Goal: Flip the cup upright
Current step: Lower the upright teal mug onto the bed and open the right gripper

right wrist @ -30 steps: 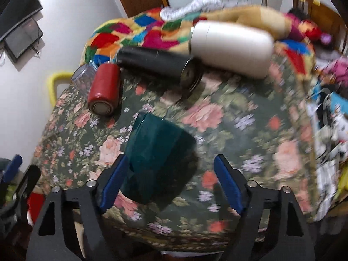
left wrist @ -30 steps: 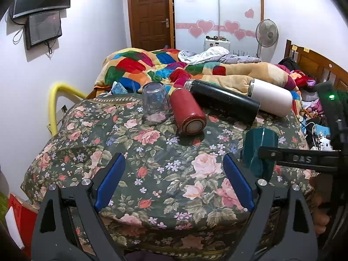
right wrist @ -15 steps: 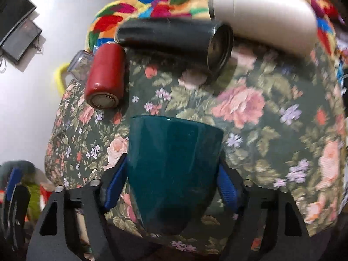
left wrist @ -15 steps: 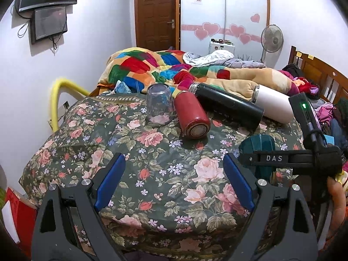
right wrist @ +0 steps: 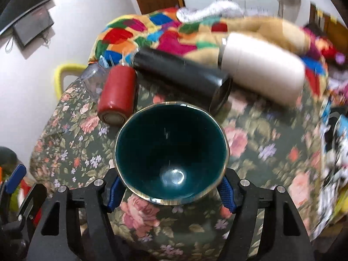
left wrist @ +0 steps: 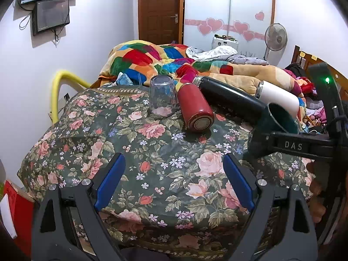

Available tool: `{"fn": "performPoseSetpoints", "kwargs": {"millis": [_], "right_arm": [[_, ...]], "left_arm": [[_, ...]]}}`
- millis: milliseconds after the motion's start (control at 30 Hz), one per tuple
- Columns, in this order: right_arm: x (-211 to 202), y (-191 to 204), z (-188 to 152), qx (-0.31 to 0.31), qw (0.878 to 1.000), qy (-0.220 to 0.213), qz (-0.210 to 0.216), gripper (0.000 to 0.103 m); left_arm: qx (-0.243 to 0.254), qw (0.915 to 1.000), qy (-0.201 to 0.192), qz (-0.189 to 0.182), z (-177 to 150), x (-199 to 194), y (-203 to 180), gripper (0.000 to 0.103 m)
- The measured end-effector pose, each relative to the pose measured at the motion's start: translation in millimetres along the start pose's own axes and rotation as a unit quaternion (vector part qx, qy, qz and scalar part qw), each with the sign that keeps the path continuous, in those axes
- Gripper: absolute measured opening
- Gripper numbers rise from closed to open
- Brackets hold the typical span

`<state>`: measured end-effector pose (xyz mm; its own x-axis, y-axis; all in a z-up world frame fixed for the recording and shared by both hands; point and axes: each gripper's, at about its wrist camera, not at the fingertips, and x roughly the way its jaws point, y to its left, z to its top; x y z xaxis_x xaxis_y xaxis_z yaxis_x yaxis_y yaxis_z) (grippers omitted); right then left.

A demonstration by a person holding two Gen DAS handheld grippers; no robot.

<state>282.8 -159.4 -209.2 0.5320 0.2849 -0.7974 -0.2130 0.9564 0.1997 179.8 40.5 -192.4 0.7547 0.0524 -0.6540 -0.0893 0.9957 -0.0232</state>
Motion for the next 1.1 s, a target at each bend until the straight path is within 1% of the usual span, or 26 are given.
{"fn": "performPoseSetpoints", "kwargs": {"millis": [100,233,300,333,533,833,933,1033,1100], "right_arm": [[1,4,6,-0.017,1.0,-0.012,-0.015,0.068],[13,1,10,-0.011,1.0,-0.003,-0.005,0.068],[20,-1,7,-0.003,1.0,0.005,-0.003,0.068],[20,-2,5,-0.001,1.0,0.002,-0.003,0.068],[13,6,-7,-0.023,1.0,-0.008,-0.015,0.068],[8,9,-24,-0.039,0.999,0.006,-0.02,0.069],[7,12,-25,-0.05,0.999,0.01,-0.019,0.07],[6,12,-27,-0.047,0.998,0.029,0.004,0.074],[4,10,-30,-0.042,0.998,0.039,0.011,0.075]], "left_arm": [[-0.003,1.0,0.004,-0.003,-1,2,2,0.091],[-0.003,1.0,0.009,-0.001,-3,4,4,0.091],[-0.003,0.9999,0.01,-0.001,-3,4,5,0.091],[-0.003,0.9999,0.01,0.0,-3,4,5,0.091],[-0.006,0.9999,0.013,0.0,-4,5,6,0.091],[-0.019,0.9998,0.009,0.001,-4,-4,6,0.091],[-0.025,0.9997,0.009,-0.002,-4,-10,7,0.091],[-0.028,0.9996,0.008,-0.005,-3,-18,7,0.091],[-0.029,0.9996,0.004,-0.006,-3,-24,6,0.091]]}}
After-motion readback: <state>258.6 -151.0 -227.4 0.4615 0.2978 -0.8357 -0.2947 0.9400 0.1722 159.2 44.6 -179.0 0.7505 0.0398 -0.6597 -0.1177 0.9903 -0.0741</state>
